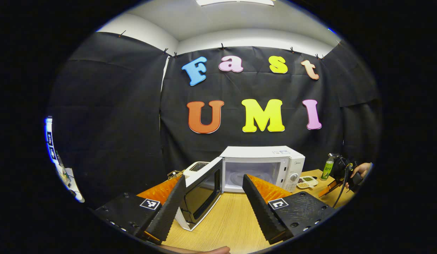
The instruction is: Open the microwave oven with the left hand, put the food in, and close the microwave oven.
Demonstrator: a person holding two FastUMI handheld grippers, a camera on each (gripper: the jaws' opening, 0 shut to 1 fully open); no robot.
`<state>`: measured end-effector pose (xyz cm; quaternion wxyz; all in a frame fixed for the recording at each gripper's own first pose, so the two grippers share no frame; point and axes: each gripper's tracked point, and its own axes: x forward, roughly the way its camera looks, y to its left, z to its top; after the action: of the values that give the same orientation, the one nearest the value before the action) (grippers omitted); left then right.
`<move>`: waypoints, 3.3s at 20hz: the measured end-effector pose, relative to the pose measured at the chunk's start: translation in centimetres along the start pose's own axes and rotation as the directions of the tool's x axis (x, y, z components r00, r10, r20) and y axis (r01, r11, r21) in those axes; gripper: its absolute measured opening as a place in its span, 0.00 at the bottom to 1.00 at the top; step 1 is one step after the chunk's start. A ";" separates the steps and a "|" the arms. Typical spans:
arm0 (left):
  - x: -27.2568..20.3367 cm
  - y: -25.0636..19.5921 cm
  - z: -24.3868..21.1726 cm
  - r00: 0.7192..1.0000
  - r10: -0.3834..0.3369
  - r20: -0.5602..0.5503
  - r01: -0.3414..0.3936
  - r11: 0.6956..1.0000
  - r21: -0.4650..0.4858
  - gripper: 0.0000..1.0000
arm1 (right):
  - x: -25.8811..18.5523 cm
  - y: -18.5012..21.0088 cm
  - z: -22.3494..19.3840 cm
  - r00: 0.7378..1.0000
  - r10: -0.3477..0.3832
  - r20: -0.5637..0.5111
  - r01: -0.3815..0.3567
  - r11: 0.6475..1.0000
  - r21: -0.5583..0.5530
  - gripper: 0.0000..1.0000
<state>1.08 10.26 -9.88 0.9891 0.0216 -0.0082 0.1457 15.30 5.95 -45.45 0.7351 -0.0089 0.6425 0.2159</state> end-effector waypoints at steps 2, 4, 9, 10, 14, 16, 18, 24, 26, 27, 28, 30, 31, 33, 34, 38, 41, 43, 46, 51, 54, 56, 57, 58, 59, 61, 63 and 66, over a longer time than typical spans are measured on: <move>-0.1 -1.2 1.1 1.000 -0.012 0.021 0.012 1.000 0.023 0.95 | 1.0 0.1 -0.6 0.997 0.041 -0.071 -0.038 0.998 0.051 0.70; -0.3 -2.6 1.4 0.999 -0.026 0.022 0.025 0.999 0.044 0.95 | 2.1 0.5 -1.1 0.987 0.089 -0.136 -0.077 0.993 0.094 0.50; -0.7 -5.2 1.9 0.998 -0.061 0.025 0.059 0.997 0.049 0.95 | 4.2 0.8 -2.6 0.929 0.231 -0.290 -0.177 0.963 0.201 0.09; -0.7 -5.7 1.7 0.997 -0.070 0.021 0.069 0.997 0.045 0.95 | 4.6 0.4 -2.4 0.922 0.253 -0.294 -0.194 0.957 0.215 0.05; -0.8 -5.7 1.6 0.998 -0.067 0.005 0.067 0.997 0.022 0.95 | 4.5 0.3 -2.3 0.906 0.323 -0.275 -0.263 0.936 0.234 0.05; -1.1 -5.7 1.9 0.997 -0.075 0.007 0.075 0.997 -0.001 0.95 | 4.3 0.2 -2.5 0.898 0.349 -0.268 -0.278 0.923 0.267 0.04; -1.4 -5.6 2.3 0.996 -0.088 0.016 0.088 0.996 -0.013 0.95 | 4.0 -0.2 -2.7 0.906 0.337 -0.255 -0.267 0.924 0.273 0.00; -2.4 -5.3 2.3 0.994 -0.107 0.017 0.107 0.994 -0.001 0.95 | 1.2 0.6 -3.3 0.914 0.348 -0.207 -0.284 0.916 0.284 0.04; -2.9 -5.5 2.1 0.992 -0.123 0.024 0.123 0.992 0.003 0.95 | 0.3 1.9 -3.3 0.918 0.345 -0.195 -0.285 0.917 0.280 0.04; -2.9 -5.3 2.1 0.992 -0.128 0.023 0.127 0.992 0.003 0.95 | 0.0 2.6 -3.5 0.921 0.338 -0.194 -0.279 0.919 0.278 0.04; -3.1 -5.2 1.9 0.991 -0.136 0.022 0.136 0.991 0.001 0.86 | -0.2 3.6 -3.7 0.923 0.332 -0.193 -0.274 0.921 0.276 0.04; -3.5 -5.0 1.7 0.989 -0.149 0.019 0.149 0.989 -0.005 0.95 | -0.4 5.9 -4.1 0.921 0.337 -0.194 -0.277 0.919 0.281 0.04; -3.6 -4.6 1.5 0.988 -0.152 0.017 0.152 0.988 -0.007 0.95 | -0.2 7.1 -4.2 0.919 0.344 -0.194 -0.281 0.915 0.291 0.04; -3.7 -3.5 1.5 0.989 -0.150 0.016 0.150 0.989 -0.012 0.86 | 0.2 10.0 -4.6 0.913 0.357 -0.197 -0.290 0.908 0.302 0.00; -3.7 -2.9 1.5 0.989 -0.147 0.015 0.147 0.989 -0.013 0.86 | 0.5 11.3 -4.7 0.915 0.350 -0.200 -0.284 0.912 0.296 0.04; -3.8 -0.6 0.8 0.992 -0.127 0.008 0.127 0.992 -0.006 0.95 | 1.8 15.9 -4.3 0.928 0.332 -0.167 -0.269 0.910 0.316 0.03; -3.5 1.5 -0.6 0.996 -0.093 -0.008 0.094 0.995 0.024 0.95 | 3.1 19.3 -3.3 0.943 0.320 -0.094 -0.269 0.897 0.352 0.04; -3.2 2.8 -1.5 0.997 -0.070 -0.018 0.070 0.997 0.034 0.95 | 3.6 21.6 -2.8 0.945 0.326 -0.040 -0.284 0.872 0.398 0.04; -2.8 4.2 -2.1 0.999 -0.051 -0.011 0.051 0.999 0.015 0.95 | 5.1 24.5 -1.5 0.943 0.329 0.048 -0.313 0.827 0.467 0.04; -3.1 6.5 -3.9 0.999 -0.016 -0.031 0.017 0.999 0.034 0.95 | 7.7 28.7 3.4 0.928 0.262 0.265 -0.371 0.720 0.587 0.04; -3.5 8.2 -4.4 0.999 0.024 -0.035 -0.022 0.999 0.047 0.95 | 8.2 30.7 7.8 0.872 0.218 0.438 -0.468 0.632 0.618 0.04; -4.0 9.4 -4.9 0.998 0.049 -0.045 -0.047 0.998 0.042 0.95 | 9.0 31.4 10.2 0.845 0.177 0.505 -0.504 0.579 0.641 0.00; -4.2 9.7 -5.2 0.997 0.058 -0.054 -0.056 0.998 0.036 0.95 | 9.5 31.6 11.1 0.839 0.155 0.522 -0.508 0.570 0.646 0.04; -4.1 10.1 -5.6 0.996 0.065 -0.063 -0.063 0.998 0.030 0.95 | 10.0 32.0 12.0 0.829 0.143 0.541 -0.517 0.564 0.644 0.04; -4.2 10.6 -5.9 0.995 0.072 -0.073 -0.071 0.997 0.025 0.95 | 10.4 32.4 12.9 0.816 0.135 0.562 -0.532 0.556 0.638 0.04; -4.0 11.2 -6.5 0.992 0.088 -0.090 -0.086 0.996 0.024 0.95 | 11.1 32.9 14.7 0.780 0.130 0.612 -0.578 0.524 0.625 0.00; -3.7 11.9 -7.0 0.989 0.107 -0.105 -0.104 0.994 0.032 0.95 | 11.9 32.3 16.5 0.748 0.095 0.657 -0.607 0.499 0.619 0.04; -2.9 12.1 -7.3 0.986 0.119 -0.113 -0.118 0.993 0.022 0.95 | 13.3 30.7 18.6 0.719 0.016 0.695 -0.609 0.495 0.620 0.04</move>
<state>-5.12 21.37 -16.77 0.9773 0.0200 0.0482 0.2053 23.76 43.24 -46.75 0.7582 0.5276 0.3824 0.0215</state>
